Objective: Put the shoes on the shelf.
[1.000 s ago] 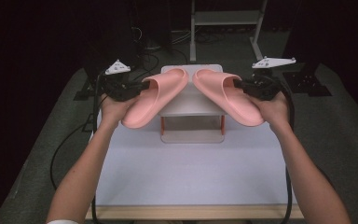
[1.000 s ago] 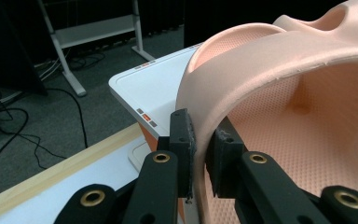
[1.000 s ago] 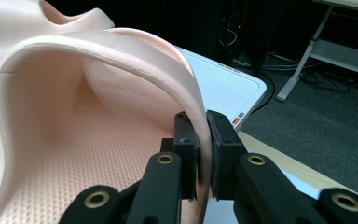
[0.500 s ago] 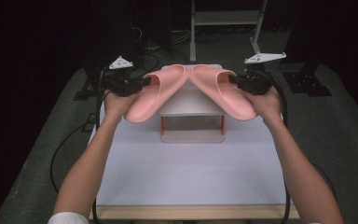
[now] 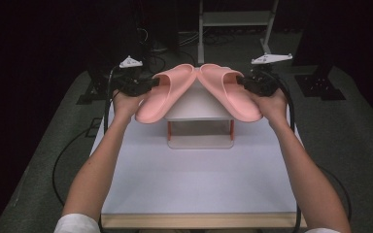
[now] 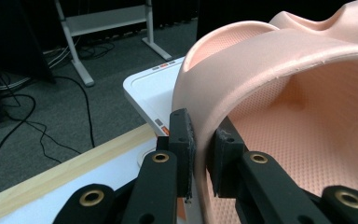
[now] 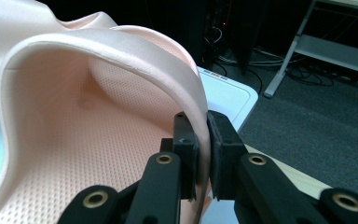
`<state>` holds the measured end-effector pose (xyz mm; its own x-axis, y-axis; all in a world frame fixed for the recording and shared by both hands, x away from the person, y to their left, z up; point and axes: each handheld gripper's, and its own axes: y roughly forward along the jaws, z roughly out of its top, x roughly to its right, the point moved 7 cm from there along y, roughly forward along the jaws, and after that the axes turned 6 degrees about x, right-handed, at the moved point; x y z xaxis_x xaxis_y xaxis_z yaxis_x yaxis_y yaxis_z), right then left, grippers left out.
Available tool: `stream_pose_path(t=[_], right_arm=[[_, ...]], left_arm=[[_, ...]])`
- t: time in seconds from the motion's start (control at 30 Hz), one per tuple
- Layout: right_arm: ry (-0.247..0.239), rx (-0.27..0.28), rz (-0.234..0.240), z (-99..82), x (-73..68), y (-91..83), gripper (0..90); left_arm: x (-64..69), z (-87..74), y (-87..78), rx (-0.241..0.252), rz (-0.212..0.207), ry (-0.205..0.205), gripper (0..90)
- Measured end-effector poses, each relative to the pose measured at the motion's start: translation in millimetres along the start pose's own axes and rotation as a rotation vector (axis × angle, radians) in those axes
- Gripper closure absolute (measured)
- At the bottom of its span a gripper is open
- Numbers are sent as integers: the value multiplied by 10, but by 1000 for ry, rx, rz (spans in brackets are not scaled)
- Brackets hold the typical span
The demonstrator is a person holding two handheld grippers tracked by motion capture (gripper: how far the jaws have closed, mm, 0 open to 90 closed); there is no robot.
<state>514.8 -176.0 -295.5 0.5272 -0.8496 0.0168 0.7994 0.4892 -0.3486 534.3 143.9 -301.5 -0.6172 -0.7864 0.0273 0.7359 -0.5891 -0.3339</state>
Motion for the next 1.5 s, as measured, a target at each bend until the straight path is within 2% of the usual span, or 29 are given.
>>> stream_pose_path(t=[0.17, 0.57, 1.1, 1.5], right_arm=[[18, -5, -21, -4, 52, 52, 823], [25, -14, -48, 46, 36, 164, 809], [41, -27, -44, 57, -15, 243, 783], [40, -49, -53, 14, -33, 324, 759]], left_arm=[[-20, 9, 83, -15, 6, -8, 807], [-37, 65, 179, -21, 25, -23, 796], [-19, 37, 253, -38, 31, -52, 778], [47, -13, 360, -60, 24, -45, 756]])
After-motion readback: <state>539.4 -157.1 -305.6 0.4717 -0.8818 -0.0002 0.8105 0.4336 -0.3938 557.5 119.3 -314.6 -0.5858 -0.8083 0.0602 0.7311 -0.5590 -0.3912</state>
